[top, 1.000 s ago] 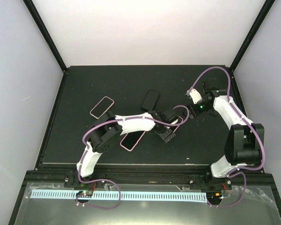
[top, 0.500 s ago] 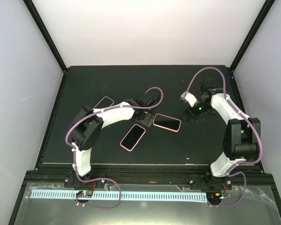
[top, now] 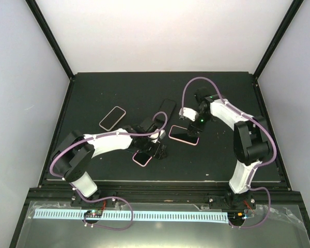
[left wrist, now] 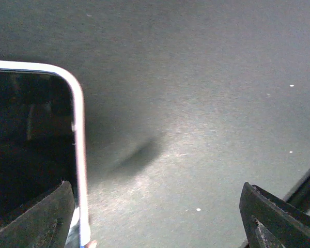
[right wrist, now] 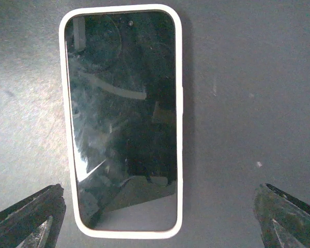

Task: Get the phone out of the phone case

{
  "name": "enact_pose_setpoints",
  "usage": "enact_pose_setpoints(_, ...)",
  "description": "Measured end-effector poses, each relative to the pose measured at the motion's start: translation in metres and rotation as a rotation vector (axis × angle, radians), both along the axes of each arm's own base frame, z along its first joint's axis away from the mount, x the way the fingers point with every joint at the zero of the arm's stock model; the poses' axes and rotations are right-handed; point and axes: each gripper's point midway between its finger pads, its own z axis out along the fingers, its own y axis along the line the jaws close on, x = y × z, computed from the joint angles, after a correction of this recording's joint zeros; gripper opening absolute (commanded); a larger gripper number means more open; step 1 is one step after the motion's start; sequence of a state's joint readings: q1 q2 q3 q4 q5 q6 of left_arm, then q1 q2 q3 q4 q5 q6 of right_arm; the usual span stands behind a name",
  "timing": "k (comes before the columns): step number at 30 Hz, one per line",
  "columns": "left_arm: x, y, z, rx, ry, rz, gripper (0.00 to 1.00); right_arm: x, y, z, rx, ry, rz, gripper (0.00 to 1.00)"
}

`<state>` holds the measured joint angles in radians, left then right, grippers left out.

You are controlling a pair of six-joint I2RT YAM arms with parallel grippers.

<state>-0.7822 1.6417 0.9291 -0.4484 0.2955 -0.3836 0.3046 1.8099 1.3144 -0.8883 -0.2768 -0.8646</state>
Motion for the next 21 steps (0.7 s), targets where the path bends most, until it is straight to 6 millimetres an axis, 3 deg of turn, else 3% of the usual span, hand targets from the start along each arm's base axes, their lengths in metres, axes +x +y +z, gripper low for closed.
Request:
enact_pose_setpoints(7, -0.009, -0.012, 0.001, -0.097, 0.050, -0.010, 0.87, 0.002, 0.016, -0.032, -0.071, 0.052, 0.001, 1.00)
enact_pose_setpoints(12, -0.010, -0.014, 0.003, -0.117, 0.062, -0.009, 0.86, -0.005, 0.016, -0.035, -0.073, 0.084, 0.006, 1.00)
enact_pose_setpoints(18, -0.038, -0.041, 0.028, -0.224, 0.050, -0.128, 0.88, -0.028, 0.011, -0.051, -0.083, 0.156, 0.013, 0.99)
enact_pose_setpoints(21, -0.041, -0.046, 0.034, -0.244, 0.038, -0.147, 0.88, -0.026, 0.010, -0.052, -0.095, 0.129, -0.019, 0.98)
